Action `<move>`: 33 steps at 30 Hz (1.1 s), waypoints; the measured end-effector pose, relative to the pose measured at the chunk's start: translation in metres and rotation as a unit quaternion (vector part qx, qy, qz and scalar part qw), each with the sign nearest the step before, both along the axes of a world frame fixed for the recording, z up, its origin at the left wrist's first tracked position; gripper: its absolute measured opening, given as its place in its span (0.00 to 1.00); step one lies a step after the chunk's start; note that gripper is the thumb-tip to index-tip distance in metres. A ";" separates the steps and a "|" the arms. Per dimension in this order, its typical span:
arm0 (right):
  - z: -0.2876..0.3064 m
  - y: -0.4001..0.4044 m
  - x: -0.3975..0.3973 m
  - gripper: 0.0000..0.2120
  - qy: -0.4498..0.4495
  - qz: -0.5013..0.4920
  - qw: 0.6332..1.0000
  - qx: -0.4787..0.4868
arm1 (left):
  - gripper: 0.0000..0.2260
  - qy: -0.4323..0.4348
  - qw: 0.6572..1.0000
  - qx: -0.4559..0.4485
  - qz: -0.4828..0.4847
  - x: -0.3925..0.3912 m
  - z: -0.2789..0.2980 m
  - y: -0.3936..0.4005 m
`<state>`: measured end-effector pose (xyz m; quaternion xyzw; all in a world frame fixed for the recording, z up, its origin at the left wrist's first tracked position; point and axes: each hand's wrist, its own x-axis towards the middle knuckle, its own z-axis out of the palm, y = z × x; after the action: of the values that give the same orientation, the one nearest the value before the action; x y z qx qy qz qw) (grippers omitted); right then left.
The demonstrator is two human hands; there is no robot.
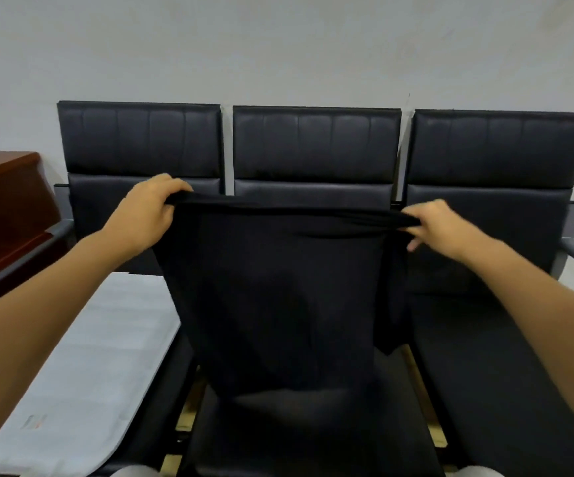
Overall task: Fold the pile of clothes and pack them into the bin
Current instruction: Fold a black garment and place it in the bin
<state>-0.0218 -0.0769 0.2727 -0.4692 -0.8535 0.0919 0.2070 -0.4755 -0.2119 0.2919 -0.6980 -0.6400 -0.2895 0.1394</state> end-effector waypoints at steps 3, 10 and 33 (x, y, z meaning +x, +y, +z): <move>0.021 0.011 0.007 0.05 0.044 -0.021 0.991 0.122 | 0.26 -0.043 0.998 0.041 -0.037 0.008 0.004 0.015; -0.083 -0.045 0.023 0.16 0.072 0.005 0.991 0.109 | 0.14 -0.075 0.990 0.018 -0.114 0.025 -0.105 -0.033; -0.323 -0.062 0.047 0.27 0.040 -0.299 0.895 -0.328 | 0.11 -0.021 0.915 -0.372 -0.154 0.216 -0.314 0.038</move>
<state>0.0257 -0.1393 -0.0503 -0.7394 -0.5856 0.3190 0.0926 -0.2598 -0.1736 -0.0219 -0.7829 -0.5891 -0.0633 -0.1898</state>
